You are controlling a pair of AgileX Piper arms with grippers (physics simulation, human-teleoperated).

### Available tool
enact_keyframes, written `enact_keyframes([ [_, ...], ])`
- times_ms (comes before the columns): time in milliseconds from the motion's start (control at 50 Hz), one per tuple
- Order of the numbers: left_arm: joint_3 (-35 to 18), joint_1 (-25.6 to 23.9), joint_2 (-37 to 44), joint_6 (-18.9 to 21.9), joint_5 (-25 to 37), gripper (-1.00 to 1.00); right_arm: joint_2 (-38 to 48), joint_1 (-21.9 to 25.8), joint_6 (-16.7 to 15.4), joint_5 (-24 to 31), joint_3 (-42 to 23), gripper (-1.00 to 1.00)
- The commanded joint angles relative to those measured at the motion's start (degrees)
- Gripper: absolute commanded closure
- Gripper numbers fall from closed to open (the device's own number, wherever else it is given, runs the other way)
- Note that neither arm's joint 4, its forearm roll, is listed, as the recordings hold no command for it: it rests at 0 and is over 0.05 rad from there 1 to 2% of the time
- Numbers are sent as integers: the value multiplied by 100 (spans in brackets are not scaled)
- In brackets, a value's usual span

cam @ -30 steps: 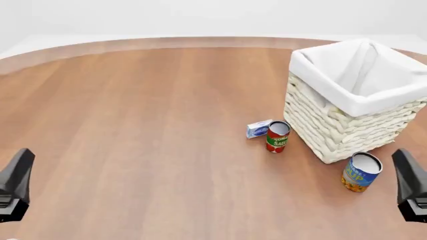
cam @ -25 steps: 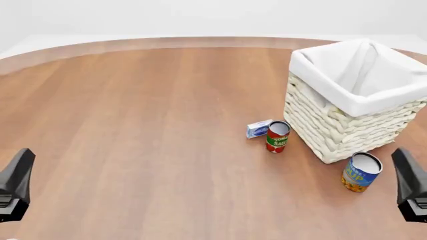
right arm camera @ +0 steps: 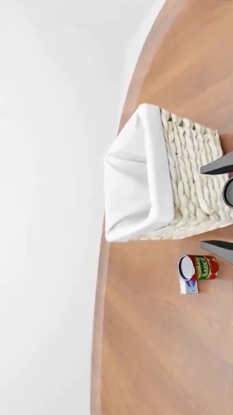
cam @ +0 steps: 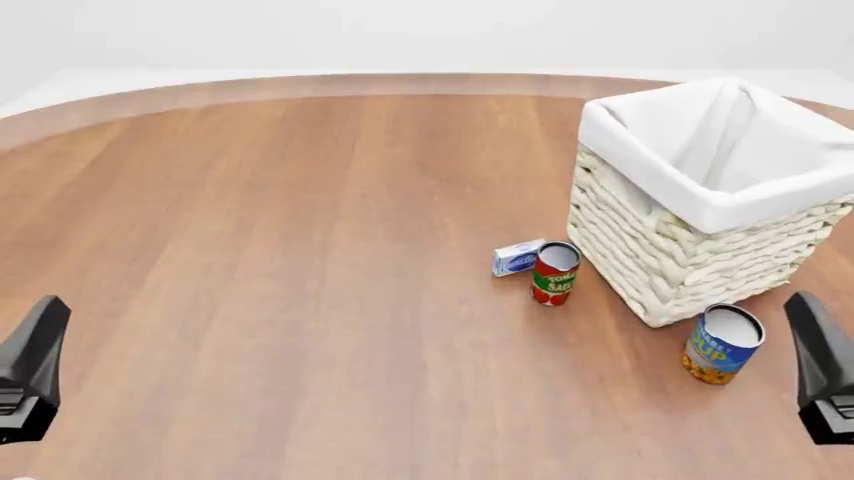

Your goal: Pick up the ketchup, and put it in the basket.

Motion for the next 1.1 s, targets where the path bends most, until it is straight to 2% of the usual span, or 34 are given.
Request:
enact_keyframes([
  [20, -1, 0, 1, 0, 0, -100, 1, 228, -250, 14, -49, -100],
  [200, -1, 0, 1, 0, 0, -100, 1, 573, -451, 140, -278, -100],
  [240, -1, 0, 1, 0, 0, -100, 10, 811, -545, 171, -327, -100],
  [320, -1, 0, 1, 0, 0, -100, 40, 957, -519, 176, -417, -100],
  [440, -1, 0, 1, 0, 0, -100, 467, 1262, -557, -306, -385, -100],
  [480, -1, 0, 1, 0, 0, -100, 275, 1424, -641, -73, -397, -100],
  [500, -1, 0, 1, 0, 0, -100, 5, 1539, -625, 304, -483, -100],
  [560, -1, 0, 1, 0, 0, -100, -1, 1661, -634, 362, -521, -100],
  [580, -1, 0, 1, 0, 0, -100, 3, 1838, -746, 316, -394, -100],
  [720, -1, 0, 1, 0, 0, -100, 17, 2233, -738, 352, -317, -100],
  [740, -1, 0, 1, 0, 0, -100, 136, 2268, -768, 216, -264, -100],
  [780, -1, 0, 1, 0, 0, -100, 789, 2418, -793, -460, -229, -100],
  [800, -1, 0, 1, 0, 0, -100, 821, 2418, -793, -496, -224, -100],
  [860, -1, 0, 1, 0, 0, -100, 1706, 2604, -817, -1366, -223, -100],
  [960, -1, 0, 1, 0, 0, -100, 2814, 2825, -813, -2350, -296, -100],
  [1100, -1, 0, 1, 0, 0, -100, 3855, 3118, -833, -3089, -498, -100],
])
